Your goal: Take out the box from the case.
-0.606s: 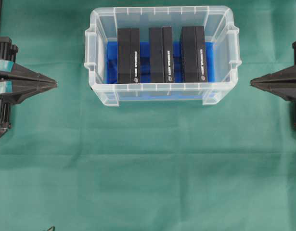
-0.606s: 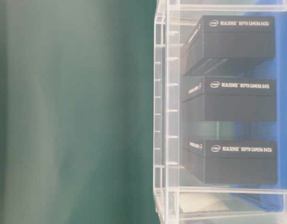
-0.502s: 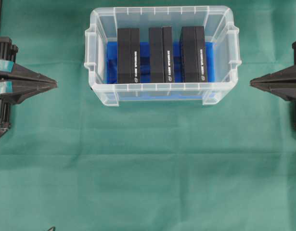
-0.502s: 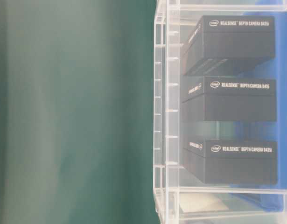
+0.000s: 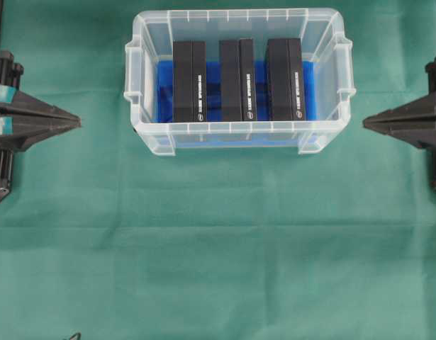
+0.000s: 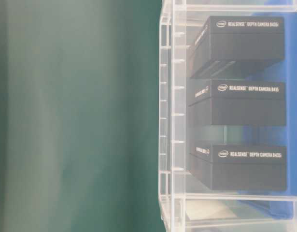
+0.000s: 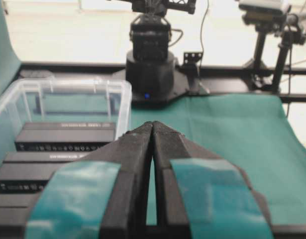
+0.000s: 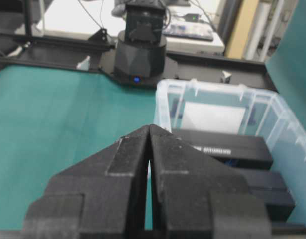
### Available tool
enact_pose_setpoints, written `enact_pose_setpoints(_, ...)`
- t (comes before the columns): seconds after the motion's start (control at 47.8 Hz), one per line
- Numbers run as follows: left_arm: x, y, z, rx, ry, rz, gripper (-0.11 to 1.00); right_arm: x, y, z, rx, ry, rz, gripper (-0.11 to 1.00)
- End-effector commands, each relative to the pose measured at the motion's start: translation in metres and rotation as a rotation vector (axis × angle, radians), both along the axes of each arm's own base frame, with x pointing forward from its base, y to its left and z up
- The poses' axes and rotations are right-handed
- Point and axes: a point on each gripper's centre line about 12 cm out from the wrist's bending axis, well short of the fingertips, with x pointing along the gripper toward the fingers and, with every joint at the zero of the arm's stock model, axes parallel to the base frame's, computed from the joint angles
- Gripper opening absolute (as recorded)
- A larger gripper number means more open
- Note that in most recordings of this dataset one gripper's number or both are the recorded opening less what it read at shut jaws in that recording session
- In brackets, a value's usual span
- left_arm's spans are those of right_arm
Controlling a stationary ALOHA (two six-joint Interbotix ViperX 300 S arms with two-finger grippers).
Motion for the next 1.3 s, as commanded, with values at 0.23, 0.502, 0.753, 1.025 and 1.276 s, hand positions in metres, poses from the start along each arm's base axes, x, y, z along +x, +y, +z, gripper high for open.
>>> enact_pose_setpoints(0.23, 0.002, -0.003, 0.082, 0.004, -0.032, -0.013, 0.01, 0.003, 0.000, 0.089, 0.006, -0.041, 0.002, 0.00)
enact_pose_setpoints(0.502, 0.007, -0.006, 0.101, 0.007, 0.043, -0.023, 0.01, 0.009, 0.000, 0.100, 0.007, 0.034, 0.002, 0.00)
enact_pose_setpoints(0.753, 0.004, -0.006, 0.091, -0.039, 0.200, -0.020, 0.01, 0.004, 0.001, 0.085, 0.068, 0.247, -0.004, 0.00)
enact_pose_setpoints(1.025, -0.005, -0.004, 0.067, -0.196, 0.588, 0.035, 0.01, -0.008, 0.000, 0.063, 0.182, 0.619, -0.061, 0.00)
enact_pose_setpoints(1.276, -0.025, -0.004, 0.051, -0.269, 0.960, 0.116, 0.01, -0.034, -0.004, 0.049, 0.232, 0.994, -0.167, 0.00)
